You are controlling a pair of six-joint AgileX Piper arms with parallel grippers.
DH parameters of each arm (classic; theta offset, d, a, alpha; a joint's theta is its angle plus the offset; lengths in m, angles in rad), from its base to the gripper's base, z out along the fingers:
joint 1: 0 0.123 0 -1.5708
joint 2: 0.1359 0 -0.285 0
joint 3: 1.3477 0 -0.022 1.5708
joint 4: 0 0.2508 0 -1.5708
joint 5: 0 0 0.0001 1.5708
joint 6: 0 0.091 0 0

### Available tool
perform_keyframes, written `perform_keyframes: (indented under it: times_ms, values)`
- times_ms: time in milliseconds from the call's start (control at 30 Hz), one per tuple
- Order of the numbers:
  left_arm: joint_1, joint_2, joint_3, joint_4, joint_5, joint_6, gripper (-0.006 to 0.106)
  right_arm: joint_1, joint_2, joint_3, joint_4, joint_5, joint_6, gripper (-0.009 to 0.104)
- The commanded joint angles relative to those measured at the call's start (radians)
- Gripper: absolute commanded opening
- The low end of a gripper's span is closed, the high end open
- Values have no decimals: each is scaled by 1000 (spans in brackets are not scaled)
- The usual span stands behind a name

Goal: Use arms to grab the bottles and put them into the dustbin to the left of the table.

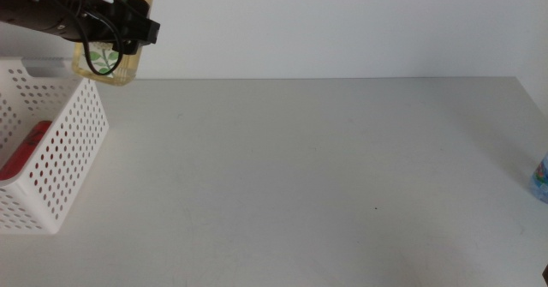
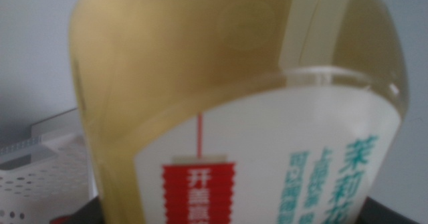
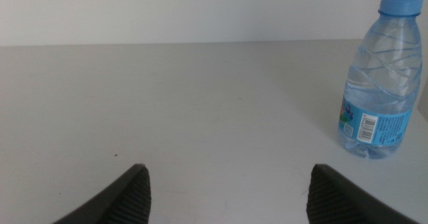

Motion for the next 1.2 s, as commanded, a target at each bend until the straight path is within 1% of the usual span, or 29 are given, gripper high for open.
perform_keyframes:
  times_ms: [0,133,200,267,400,467,600,800,900,1167]
  values:
    - [15,-50,-69,-30,-46,44,-2,-6,-21,-9,-5,-79,-12,59]
    - [36,-50,-87,-23,47,64,-2,-6,-21,-9,-5,-79,-12,59]
    - [67,-51,-98,-48,78,70,-2,-6,-21,-9,-5,-79,-12,59]
    - [131,-51,-111,-115,114,112,-2,-6,-21,-9,-5,-79,-12,59]
    - [292,-50,-118,-315,143,291,-2,-6,-21,-9,-5,-79,-12,59]
    - [351,-47,-118,-359,162,354,-2,-6,-21,-9,-5,-79,-12,59]
    - [461,-40,-118,-361,213,384,-2,-6,-21,-9,-5,-79,-12,59]
    - [581,12,-127,-359,229,410,-2,-6,-21,-9,-5,-79,-12,59]
    - [603,57,-127,-351,261,462,-2,-6,-21,-9,-5,-79,-12,59]
    - [604,217,-127,-322,278,478,-2,-6,-21,-9,-5,-79,-12,59]
